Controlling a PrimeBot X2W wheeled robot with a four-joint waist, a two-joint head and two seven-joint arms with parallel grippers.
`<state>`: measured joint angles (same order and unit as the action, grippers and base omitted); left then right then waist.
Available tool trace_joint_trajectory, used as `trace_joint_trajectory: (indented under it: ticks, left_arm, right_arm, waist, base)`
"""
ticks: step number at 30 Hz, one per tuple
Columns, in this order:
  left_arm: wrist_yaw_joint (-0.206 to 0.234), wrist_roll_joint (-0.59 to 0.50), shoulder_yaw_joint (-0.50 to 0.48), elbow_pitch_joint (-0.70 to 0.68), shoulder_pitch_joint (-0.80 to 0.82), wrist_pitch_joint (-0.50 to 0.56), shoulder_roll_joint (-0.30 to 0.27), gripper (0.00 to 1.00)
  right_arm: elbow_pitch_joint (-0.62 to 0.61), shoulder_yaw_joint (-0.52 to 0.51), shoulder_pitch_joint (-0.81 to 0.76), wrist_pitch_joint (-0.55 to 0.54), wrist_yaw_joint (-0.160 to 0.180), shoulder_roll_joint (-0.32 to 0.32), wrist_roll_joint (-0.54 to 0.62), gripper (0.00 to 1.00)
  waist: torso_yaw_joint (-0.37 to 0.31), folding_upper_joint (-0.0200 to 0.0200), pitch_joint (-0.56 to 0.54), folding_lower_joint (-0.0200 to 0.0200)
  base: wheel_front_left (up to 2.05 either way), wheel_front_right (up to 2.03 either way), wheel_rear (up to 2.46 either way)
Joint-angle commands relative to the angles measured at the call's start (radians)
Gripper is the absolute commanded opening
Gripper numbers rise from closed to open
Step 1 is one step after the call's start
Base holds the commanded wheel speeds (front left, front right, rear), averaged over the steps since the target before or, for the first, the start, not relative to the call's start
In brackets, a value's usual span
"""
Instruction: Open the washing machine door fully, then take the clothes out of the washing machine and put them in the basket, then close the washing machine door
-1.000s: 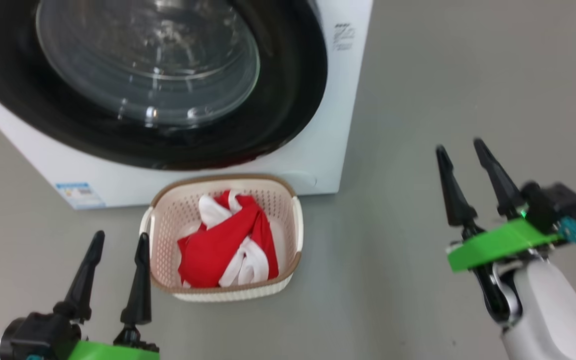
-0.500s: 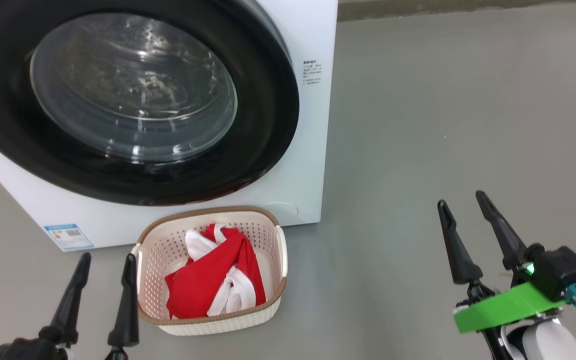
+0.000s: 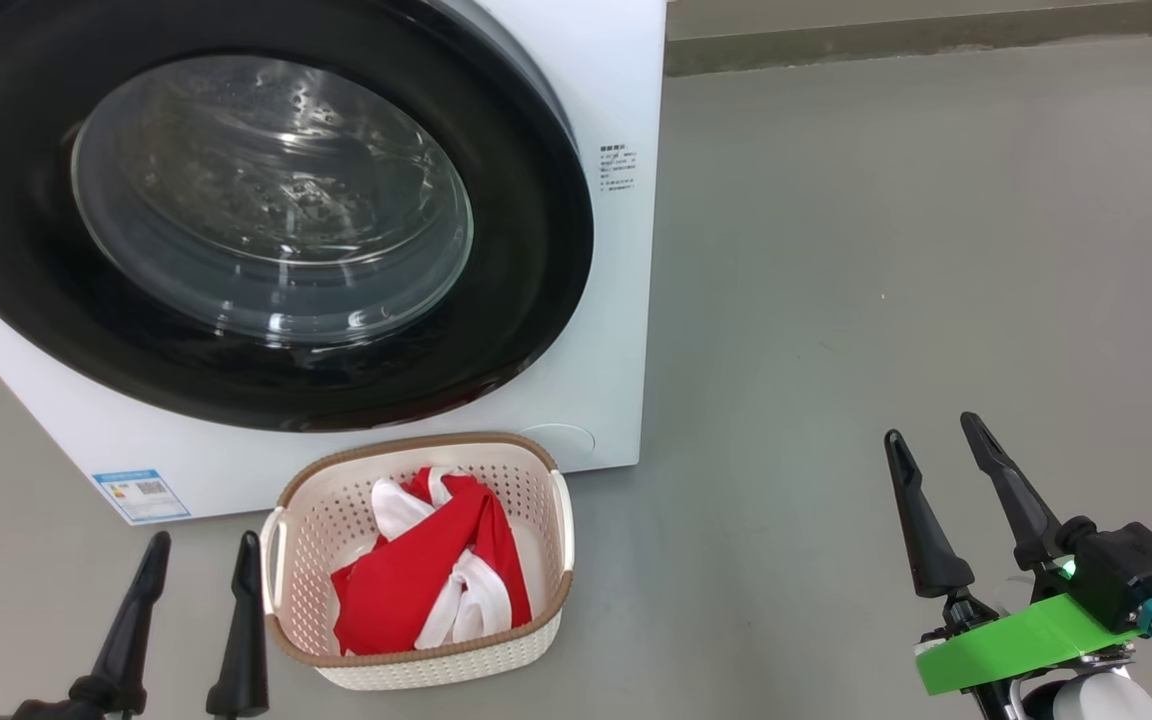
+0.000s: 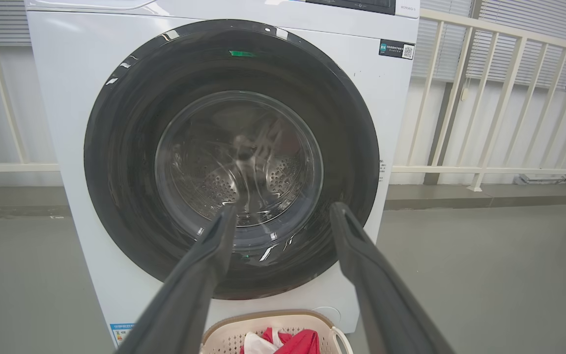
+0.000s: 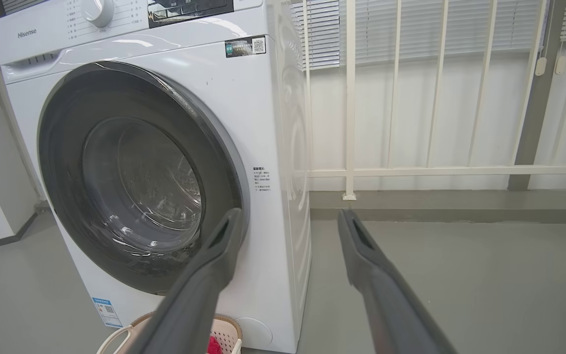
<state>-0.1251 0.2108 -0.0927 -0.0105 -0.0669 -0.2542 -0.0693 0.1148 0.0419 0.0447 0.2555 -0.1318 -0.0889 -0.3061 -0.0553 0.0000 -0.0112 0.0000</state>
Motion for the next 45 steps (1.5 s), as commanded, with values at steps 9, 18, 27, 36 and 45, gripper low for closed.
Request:
trace_joint_trajectory:
  ticks: [9,18,27,36,45]
  left_arm:
    - [0.001,0.003,-0.003,0.031,-0.004,0.005,0.026,0.00]
    - [0.001,0.104,-0.005,0.047,0.008,0.032,0.026,0.00]
    - [0.000,0.193,-0.006,0.062,0.020,0.055,0.025,0.00]
    - [0.000,0.294,-0.007,0.078,0.033,0.081,0.025,0.00]
    - [-0.001,0.394,-0.008,0.094,0.046,0.107,0.024,0.00]
  right_arm:
    - [0.042,0.006,-0.013,-0.001,0.000,0.012,-0.002,0.00]
    - [0.046,-0.002,-0.010,-0.024,0.000,0.011,-0.100,0.00]
    - [0.053,-0.009,-0.003,-0.045,0.000,0.010,-0.186,0.00]
    - [0.060,-0.018,0.002,-0.069,0.000,0.010,-0.282,0.00]
    - [0.066,-0.027,0.007,-0.094,0.000,0.010,-0.378,0.00]
  waist:
    - [0.009,0.0000,-0.004,0.0000]
    - [0.012,0.0000,-0.005,0.0010]
    - [0.015,0.0000,-0.002,0.0000]
    - [0.018,0.0000,-0.001,0.0000]
    - [0.022,0.0000,0.001,0.0000]
  base:
    - [0.00,0.00,0.00]
    - [0.00,0.00,0.00]
    - [0.00,0.00,0.00]
    - [0.00,0.00,0.00]
    - [0.00,0.00,0.00]
